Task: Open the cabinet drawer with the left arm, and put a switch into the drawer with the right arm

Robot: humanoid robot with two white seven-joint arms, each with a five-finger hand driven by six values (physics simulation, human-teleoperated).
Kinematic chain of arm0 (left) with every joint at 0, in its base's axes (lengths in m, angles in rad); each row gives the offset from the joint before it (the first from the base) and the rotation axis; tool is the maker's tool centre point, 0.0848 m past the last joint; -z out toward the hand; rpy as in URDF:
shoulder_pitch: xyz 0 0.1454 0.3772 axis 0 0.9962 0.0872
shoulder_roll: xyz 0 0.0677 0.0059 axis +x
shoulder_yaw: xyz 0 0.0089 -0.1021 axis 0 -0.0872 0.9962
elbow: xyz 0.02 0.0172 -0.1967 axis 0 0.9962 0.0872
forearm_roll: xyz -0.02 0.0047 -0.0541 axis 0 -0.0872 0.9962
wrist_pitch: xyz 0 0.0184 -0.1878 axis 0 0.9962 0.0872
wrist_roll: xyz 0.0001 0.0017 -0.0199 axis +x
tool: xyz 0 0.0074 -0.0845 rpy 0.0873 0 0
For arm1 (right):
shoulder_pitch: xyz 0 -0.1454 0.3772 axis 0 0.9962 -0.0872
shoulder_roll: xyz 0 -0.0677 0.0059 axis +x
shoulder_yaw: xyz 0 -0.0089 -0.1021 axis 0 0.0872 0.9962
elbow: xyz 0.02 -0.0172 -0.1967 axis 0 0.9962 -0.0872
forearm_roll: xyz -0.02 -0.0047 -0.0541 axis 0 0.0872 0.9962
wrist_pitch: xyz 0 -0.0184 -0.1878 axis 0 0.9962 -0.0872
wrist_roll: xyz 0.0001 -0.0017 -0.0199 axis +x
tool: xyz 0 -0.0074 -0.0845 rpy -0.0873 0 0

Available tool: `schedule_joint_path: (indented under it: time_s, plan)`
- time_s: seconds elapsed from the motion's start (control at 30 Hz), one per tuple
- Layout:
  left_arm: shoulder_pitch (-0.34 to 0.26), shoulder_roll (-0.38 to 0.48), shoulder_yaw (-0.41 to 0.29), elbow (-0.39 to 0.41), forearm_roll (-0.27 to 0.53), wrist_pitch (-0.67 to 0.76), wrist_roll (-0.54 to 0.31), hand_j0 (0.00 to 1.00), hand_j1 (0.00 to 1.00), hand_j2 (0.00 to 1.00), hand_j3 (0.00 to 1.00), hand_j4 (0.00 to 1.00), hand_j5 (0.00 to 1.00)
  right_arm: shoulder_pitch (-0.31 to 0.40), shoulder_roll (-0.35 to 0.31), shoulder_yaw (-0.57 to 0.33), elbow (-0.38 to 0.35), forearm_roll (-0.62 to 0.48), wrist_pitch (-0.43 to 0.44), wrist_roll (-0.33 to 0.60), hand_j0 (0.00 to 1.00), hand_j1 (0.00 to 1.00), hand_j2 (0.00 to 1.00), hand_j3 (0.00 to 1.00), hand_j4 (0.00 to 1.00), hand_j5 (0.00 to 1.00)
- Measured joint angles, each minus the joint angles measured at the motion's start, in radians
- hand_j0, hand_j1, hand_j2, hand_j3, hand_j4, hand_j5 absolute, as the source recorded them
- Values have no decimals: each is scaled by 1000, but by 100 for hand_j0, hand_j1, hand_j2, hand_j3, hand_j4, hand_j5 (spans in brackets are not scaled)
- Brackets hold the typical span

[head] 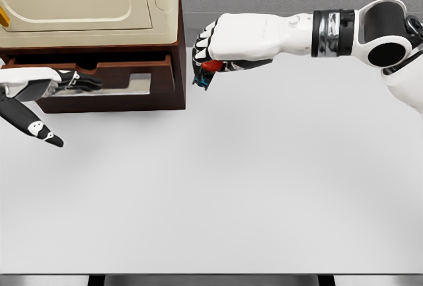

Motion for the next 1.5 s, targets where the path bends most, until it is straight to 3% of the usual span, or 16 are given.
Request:
schedule_joint_path:
  time_s: [0.87,1.27,1.5]
  plan:
    - [-5,3,50,-1,160,235,2,100,100,100,100,100,100,-29,23,2,1,-23,19,0,49,49,49,49,49,49]
    - [-8,5,57,3,154,283,-5,100,100,100,100,100,100,-49,29,17,-11,-26,22,0,49,49,49,49,49,49]
    - [-8,4,60,2,143,291,-6,100,100,100,100,100,100,-84,66,32,-8,-29,47,0,49,49,49,49,49,49]
